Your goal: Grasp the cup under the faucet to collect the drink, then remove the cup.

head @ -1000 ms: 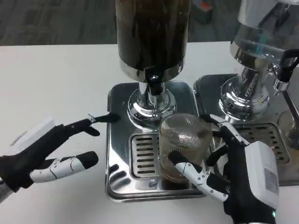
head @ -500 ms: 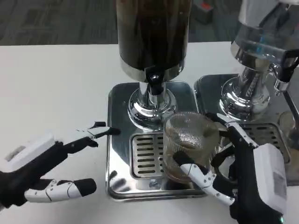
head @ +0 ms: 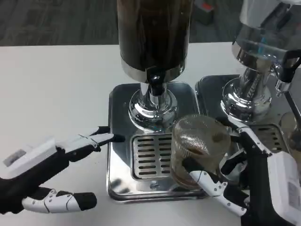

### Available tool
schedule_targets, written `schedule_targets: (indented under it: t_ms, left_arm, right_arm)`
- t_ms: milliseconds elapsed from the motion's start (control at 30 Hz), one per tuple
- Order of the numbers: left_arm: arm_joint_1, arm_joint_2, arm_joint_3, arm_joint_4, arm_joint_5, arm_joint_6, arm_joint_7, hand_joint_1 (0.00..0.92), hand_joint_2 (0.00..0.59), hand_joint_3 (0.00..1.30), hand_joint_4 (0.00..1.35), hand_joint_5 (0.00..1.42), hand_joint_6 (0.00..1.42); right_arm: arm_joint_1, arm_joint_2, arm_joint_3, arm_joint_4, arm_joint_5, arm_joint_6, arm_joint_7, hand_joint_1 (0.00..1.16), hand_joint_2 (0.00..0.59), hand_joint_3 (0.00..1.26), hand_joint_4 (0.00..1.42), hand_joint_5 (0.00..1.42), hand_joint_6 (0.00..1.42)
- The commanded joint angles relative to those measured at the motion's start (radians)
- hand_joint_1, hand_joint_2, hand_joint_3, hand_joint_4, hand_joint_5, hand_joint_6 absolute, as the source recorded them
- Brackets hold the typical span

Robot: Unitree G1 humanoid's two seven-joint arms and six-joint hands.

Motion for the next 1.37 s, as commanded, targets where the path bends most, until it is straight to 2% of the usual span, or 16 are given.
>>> schedule_targets:
  t_ms: [33, 767, 1367]
  left_arm:
    - [0.024, 0.029, -0.017, -0.024, -0.013, -0.032, 0.012, 0.000, 0.113, 0.12, 0.02, 0.02, 0.26]
    - [0.127, 0.105, -0.067, -0.152, -0.131, -0.060, -0.003, 0.000, 0.110, 0.11, 0.03, 0.03, 0.27]
    - [0.131, 0.119, -0.058, -0.148, -0.141, -0.058, 0.002, 0.000, 0.118, 0.12, 0.04, 0.04, 0.27]
  right_arm:
    - [0.012, 0.001, -0.006, -0.043, -0.006, -0.043, -0.015, 0.61, 0.222, 0.57, 0.71, 0.93, 1.27]
    - [0.093, -0.013, -0.020, -0.113, -0.012, -0.072, 0.001, 0.65, 0.212, 0.57, 0.70, 0.94, 1.27]
    - [0.108, -0.016, -0.028, -0.126, -0.017, -0.088, 0.002, 0.65, 0.203, 0.58, 0.71, 0.95, 1.29]
